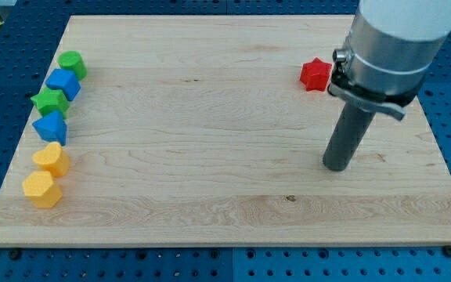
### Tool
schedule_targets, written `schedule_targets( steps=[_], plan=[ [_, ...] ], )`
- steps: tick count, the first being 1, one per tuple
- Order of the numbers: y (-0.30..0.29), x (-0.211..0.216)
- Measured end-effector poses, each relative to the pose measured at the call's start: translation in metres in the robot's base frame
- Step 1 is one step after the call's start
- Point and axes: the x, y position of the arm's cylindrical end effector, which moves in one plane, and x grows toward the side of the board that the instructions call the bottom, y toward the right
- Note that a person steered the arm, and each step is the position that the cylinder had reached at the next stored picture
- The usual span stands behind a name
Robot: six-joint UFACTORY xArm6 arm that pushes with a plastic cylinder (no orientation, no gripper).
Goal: Move the red star parallel right to the green circle
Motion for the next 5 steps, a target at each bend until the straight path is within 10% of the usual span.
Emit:
schedule_targets(
  steps=[5],
  plan=[
    [0.031, -0.135]
  ],
)
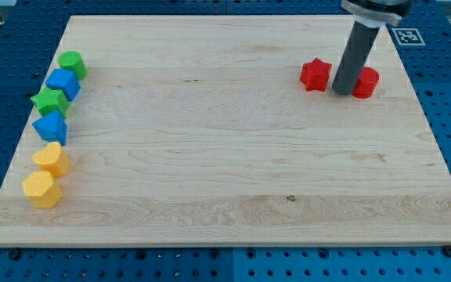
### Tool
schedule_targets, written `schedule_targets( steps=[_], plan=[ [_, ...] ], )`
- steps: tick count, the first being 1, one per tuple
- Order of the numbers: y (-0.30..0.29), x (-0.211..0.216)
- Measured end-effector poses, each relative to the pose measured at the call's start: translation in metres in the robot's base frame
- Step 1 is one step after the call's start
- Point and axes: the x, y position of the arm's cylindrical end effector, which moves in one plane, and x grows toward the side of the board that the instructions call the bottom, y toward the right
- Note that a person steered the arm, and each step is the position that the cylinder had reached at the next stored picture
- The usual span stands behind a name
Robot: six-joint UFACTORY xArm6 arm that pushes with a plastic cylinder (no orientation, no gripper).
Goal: Move the red star parallel right to the green circle
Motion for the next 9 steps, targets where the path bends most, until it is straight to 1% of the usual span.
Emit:
schedule_targets(
  steps=[1, 4, 7, 9],
  plan=[
    [0.0, -0.009],
    [-0.014, -0.011],
    [-0.074, -0.016],
    [-0.085, -0.019]
  ],
)
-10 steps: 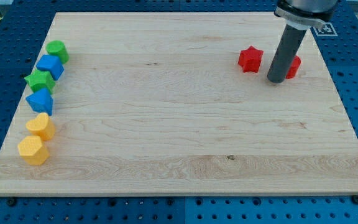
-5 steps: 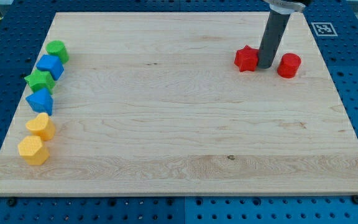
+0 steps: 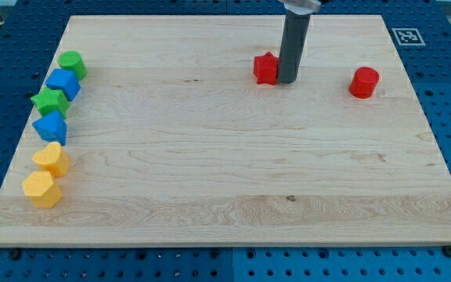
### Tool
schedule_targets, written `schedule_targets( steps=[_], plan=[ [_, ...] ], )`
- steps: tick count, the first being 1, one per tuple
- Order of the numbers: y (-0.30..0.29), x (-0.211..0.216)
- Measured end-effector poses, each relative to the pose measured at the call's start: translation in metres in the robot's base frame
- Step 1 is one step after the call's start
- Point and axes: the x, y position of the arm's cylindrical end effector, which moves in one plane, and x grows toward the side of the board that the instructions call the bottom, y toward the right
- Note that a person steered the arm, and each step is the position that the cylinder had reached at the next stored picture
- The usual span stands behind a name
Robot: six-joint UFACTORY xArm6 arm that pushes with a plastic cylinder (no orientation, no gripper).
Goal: Move the red star parallel right to the green circle
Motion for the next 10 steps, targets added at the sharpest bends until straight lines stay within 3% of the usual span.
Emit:
schedule_targets(
  steps=[6, 8, 10],
  plan=[
    [-0.004, -0.036],
    [-0.037, -0.035],
    [-0.036, -0.005]
  ],
)
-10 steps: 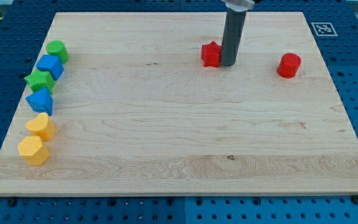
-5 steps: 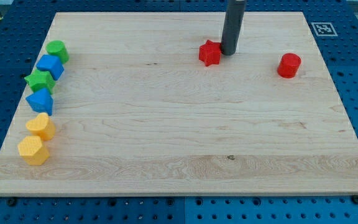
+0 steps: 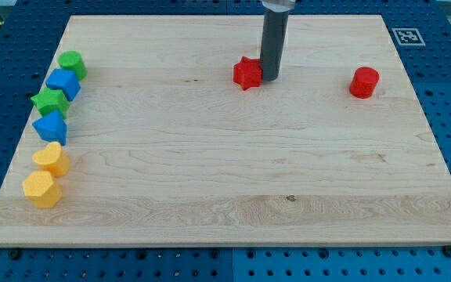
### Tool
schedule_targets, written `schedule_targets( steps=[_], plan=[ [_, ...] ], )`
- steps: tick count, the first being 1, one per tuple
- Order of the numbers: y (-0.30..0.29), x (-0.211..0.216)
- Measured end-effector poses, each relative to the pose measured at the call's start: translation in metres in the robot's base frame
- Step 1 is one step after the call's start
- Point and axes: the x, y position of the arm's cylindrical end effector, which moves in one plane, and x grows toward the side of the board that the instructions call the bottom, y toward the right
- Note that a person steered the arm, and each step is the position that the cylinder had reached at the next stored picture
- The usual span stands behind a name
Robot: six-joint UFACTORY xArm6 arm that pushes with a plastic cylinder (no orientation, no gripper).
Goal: Move the red star parallel right to the green circle
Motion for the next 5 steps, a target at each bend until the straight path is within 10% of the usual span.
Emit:
schedule_targets(
  steps=[5],
  plan=[
    [-0.042, 0.025]
  ],
)
